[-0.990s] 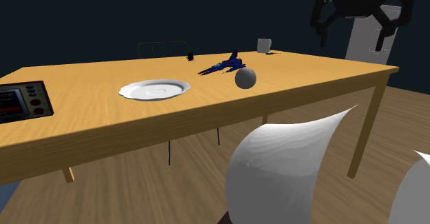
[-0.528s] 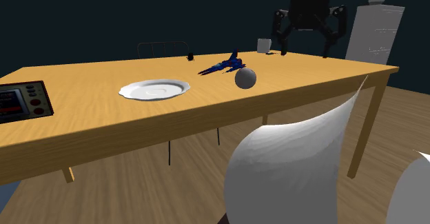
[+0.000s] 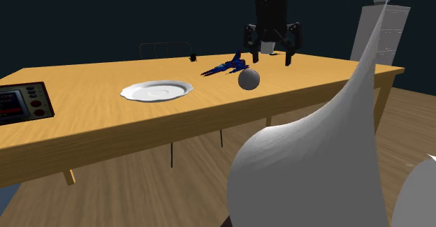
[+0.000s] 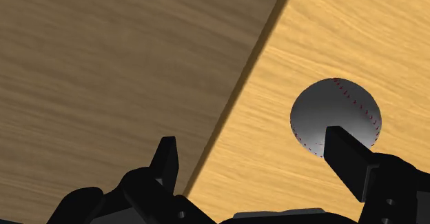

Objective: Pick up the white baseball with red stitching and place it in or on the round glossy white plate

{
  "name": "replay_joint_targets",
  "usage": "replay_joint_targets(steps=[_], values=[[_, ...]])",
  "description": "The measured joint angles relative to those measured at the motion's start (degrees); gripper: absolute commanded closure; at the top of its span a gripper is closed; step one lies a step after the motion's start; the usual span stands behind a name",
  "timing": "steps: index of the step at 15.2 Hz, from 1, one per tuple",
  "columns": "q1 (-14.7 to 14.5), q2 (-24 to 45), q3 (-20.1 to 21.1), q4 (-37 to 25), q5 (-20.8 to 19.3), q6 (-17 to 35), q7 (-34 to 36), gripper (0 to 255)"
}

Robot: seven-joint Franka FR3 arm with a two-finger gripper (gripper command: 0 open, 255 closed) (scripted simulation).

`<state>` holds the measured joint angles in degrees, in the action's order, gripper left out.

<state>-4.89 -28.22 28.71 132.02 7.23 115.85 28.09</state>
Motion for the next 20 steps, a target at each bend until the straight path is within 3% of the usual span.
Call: replay_joint_targets(steps=[7, 14, 20], values=[[2.03, 11.81, 9.81, -7.83, -5.61, 4.08, 11.1, 0], [2.83, 15.34, 11.57, -5.66, -8.01, 9.21, 13.5, 0], [2.94, 15.67, 11.66, -5.25, -8.26, 9.91, 13.65, 0]])
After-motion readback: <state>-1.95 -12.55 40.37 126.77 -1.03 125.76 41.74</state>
